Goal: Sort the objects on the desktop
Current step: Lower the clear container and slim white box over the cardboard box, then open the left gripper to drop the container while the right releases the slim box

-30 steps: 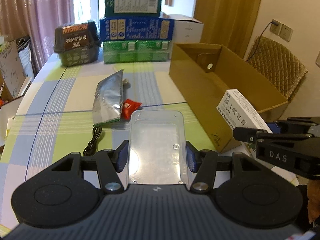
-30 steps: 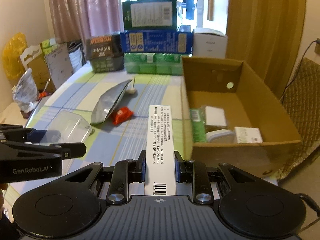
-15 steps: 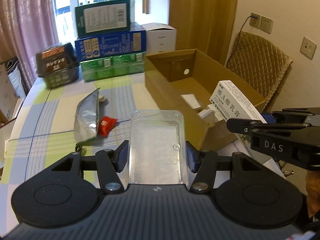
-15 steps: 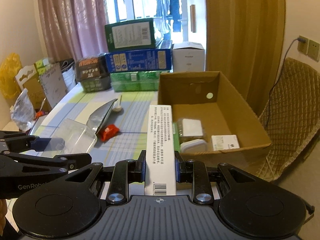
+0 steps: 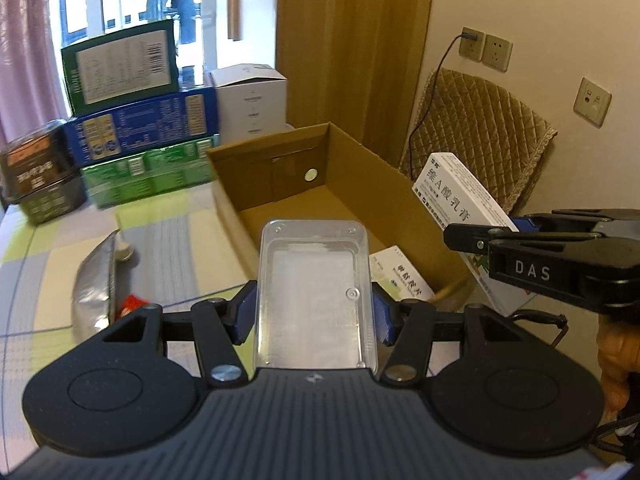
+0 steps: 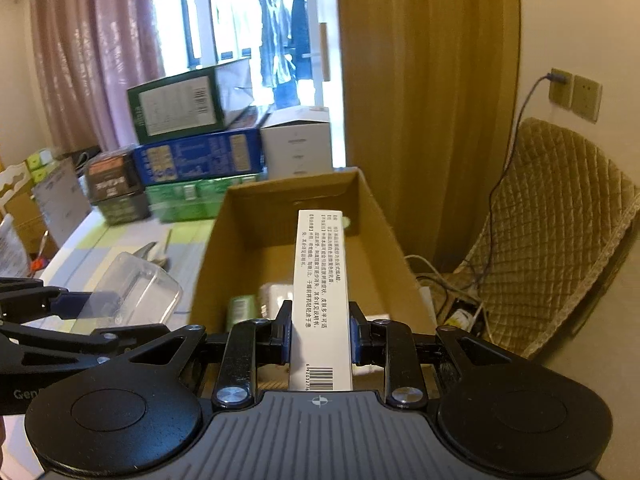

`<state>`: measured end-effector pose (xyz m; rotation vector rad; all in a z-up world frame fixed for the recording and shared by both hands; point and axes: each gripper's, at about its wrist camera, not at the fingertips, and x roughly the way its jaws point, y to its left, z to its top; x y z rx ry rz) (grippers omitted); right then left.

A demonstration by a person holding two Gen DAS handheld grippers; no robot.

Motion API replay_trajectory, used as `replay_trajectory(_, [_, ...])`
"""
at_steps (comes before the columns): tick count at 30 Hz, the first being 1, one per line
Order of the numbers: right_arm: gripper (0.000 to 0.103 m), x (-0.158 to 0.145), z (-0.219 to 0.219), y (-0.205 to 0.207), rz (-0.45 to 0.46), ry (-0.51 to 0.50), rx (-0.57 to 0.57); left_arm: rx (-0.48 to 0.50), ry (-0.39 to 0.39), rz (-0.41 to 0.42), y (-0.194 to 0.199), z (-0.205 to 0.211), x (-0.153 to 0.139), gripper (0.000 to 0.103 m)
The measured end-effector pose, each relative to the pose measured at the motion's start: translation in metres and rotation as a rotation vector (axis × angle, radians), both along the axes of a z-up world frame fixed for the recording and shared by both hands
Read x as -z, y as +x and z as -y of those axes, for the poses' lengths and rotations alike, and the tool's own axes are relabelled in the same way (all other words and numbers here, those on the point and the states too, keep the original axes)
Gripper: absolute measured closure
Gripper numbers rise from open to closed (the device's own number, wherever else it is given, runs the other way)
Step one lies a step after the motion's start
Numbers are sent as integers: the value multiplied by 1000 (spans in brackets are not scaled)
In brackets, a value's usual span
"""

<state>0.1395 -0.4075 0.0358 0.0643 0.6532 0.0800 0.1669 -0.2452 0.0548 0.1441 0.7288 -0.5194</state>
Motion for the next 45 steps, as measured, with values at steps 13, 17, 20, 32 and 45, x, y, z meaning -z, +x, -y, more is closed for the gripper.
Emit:
replay_trajectory(13, [80,25,28,45,-55,42,22,51,-4,-47,48,36,30,51])
replay_trajectory(17, [80,29,30,51,-63,43,26,64,-24,-62,57,40,39,50])
replay_trajectory(20, [80,31,31,54,-66,43,28,56,-5,-54,62,40,42,48])
replay_trajectory(32, [80,39,22,70,-80,54,-1,-27,-47,-11,50,1,26,45])
replay_trajectory(45, [48,28,24,48,-18,100,11,-102,-41,-6,21,-48,29,34])
